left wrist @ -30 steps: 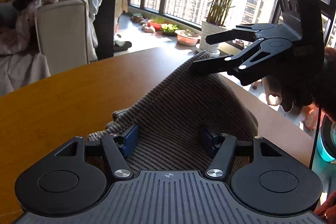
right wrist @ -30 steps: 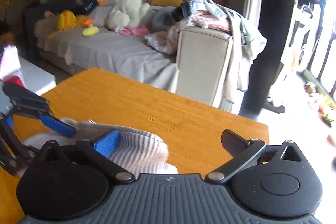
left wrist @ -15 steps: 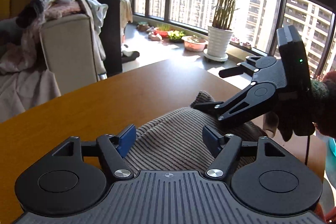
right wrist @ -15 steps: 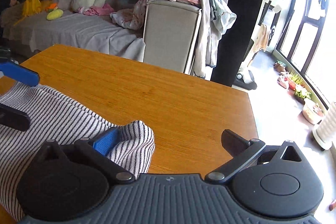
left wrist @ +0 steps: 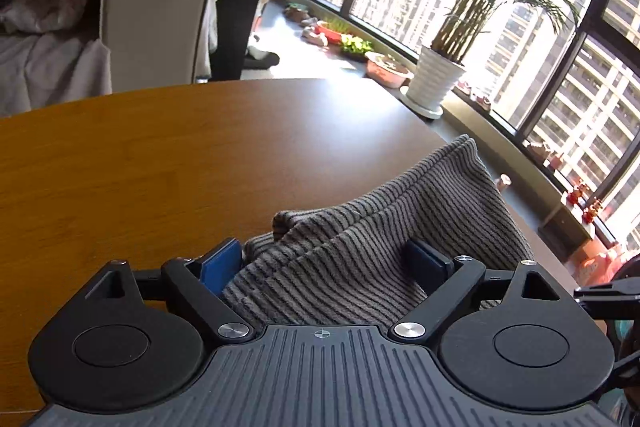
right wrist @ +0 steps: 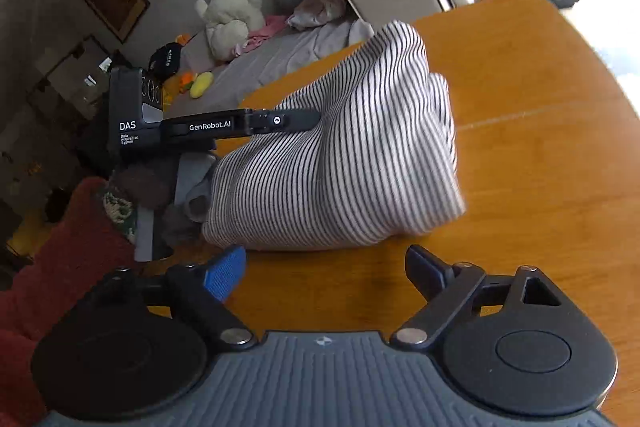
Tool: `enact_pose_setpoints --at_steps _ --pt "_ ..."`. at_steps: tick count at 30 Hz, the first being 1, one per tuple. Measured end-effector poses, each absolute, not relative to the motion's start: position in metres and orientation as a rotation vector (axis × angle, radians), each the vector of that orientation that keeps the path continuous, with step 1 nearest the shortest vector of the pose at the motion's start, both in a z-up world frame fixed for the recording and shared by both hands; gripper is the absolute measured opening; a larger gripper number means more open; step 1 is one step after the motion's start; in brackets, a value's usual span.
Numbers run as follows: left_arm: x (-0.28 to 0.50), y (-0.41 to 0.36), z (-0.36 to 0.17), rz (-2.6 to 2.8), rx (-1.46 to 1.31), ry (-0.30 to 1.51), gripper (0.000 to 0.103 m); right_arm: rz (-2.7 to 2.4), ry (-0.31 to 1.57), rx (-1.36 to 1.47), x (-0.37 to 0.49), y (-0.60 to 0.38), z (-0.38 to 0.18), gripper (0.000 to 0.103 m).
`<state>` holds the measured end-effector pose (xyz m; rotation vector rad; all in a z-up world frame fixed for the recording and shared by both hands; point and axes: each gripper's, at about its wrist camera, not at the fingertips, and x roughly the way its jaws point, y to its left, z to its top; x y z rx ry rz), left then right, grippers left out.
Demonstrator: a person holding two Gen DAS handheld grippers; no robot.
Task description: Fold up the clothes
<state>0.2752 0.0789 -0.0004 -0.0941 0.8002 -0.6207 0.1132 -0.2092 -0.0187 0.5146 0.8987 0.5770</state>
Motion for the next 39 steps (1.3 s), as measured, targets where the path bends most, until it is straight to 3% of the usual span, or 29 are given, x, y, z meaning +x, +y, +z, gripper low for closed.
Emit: enact_pose_setpoints --at_steps 2,6,13,24,25,37,39 --pt "0.274 0.079 0.0 -0.611 -0.095 0.802 0.094 0.561 0.922 0.615 0.128 -0.207 -0.029 0.075" --pt "0.269 0.086 -0.002 -0.578 -0.122 0.808 0.094 0.458 0.916 0.719 0.161 -0.215 -0.032 0.07" --pt "0.249 0.09 -0.003 -0.549 -0.187 0.843 0.094 0.39 0.858 0.575 0.216 -0.208 -0.023 0.071" --pt "0.204 0.054 -0.008 -0.675 -0.296 0.901 0.095 0.306 0.642 0.017 0.252 -0.173 0.027 0.096" --pt "0.199 0.05 -0.006 -0.683 -0.282 0.893 0.095 0.3 0.628 0.017 0.247 -0.176 0.032 0.103" --pt "0.198 0.093 0.006 -0.464 -0.293 0.758 0.098 0.31 0.649 0.132 0.187 -0.213 -0.006 0.103" --pt "0.202 0.101 0.003 -0.413 -0.298 0.753 0.091 0.306 0.679 0.172 0.191 -0.213 -0.009 0.103"
